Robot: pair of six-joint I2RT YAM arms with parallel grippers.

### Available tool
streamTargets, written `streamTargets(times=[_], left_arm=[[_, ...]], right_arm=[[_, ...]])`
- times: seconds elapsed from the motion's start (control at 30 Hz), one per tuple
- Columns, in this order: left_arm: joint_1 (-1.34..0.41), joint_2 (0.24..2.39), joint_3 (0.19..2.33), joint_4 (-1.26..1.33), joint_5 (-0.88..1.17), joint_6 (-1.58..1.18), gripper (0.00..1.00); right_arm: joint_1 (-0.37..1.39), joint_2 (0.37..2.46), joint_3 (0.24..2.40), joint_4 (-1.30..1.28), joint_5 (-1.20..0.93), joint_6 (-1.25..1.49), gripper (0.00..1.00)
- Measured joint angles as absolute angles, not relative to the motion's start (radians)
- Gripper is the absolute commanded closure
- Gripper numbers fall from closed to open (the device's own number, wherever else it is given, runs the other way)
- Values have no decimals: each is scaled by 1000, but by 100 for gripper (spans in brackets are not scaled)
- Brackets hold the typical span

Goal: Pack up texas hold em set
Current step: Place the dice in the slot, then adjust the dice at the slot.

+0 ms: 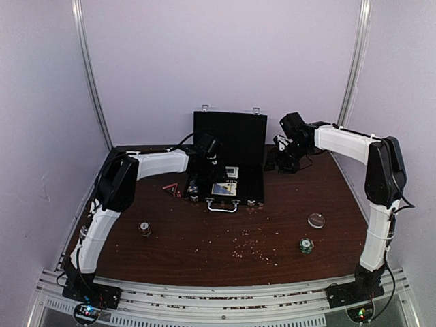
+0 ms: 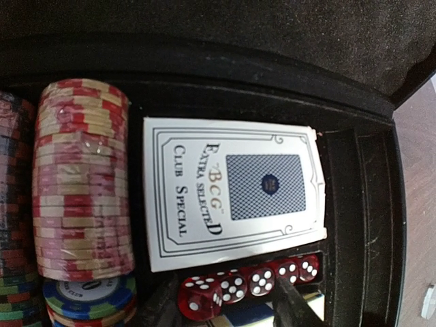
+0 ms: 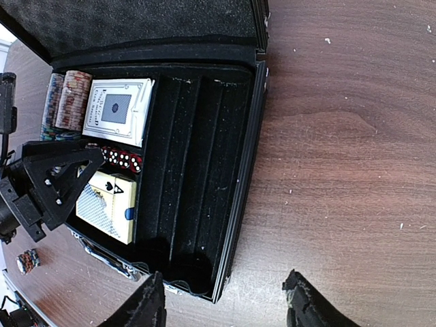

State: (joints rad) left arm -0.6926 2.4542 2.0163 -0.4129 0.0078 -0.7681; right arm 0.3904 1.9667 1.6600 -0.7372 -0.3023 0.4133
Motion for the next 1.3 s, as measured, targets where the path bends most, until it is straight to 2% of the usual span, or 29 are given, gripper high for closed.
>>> streamTargets(times=[0.33, 0.7, 1.3], left_arm=[[-700, 2444, 2016, -425, -43, -772, 49], [-701, 2430, 2016, -447, -93, -778, 57], [-693, 2446, 2022, -442, -19, -781, 56]], right_arm=[[390, 1969, 1660, -738, -302, 410, 40], [390, 1970, 1660, -738, -302, 406, 40], [390, 1970, 1660, -741, -303, 402, 40]])
